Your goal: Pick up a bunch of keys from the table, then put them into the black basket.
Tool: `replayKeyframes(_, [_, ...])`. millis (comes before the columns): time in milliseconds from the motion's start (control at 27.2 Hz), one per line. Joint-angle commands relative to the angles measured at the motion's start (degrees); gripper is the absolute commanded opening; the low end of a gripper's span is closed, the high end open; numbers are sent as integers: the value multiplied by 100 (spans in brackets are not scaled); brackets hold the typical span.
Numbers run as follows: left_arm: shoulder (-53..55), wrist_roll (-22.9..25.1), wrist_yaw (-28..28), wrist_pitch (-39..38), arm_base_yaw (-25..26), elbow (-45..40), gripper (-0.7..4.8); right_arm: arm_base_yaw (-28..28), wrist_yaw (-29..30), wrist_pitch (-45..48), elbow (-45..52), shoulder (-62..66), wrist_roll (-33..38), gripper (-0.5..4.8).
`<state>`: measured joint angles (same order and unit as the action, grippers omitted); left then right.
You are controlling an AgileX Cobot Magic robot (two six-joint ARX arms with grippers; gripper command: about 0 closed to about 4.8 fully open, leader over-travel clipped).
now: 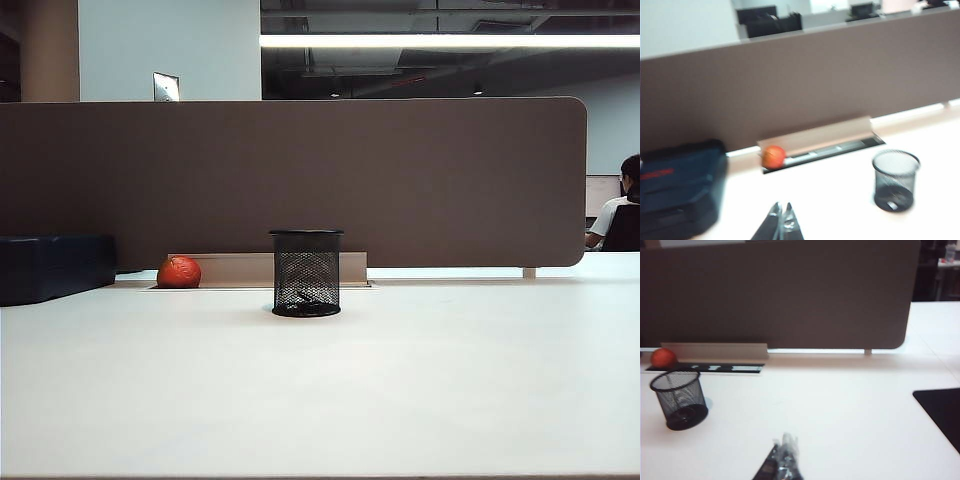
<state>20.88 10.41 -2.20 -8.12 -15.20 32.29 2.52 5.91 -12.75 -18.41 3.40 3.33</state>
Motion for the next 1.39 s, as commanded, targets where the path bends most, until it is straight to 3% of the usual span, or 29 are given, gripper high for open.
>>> replayKeyframes(37, [-223,-131,387,334,-4,-376,-6,7,-111,103,81,-114,-9,-9])
replayKeyframes(220, [-413,-146,763,879,-7,-979,-6,4,-116,107,125,-153,-15,-9])
replayKeyframes(661, [-420,-511,911,2107,-7,-2251,-6,7,-131,511,505,-190,-17,-8])
replayKeyframes(1395, [-713,-750,992,2411,-7,-2894,-6,9,-131,719,776,-328,-37,-9])
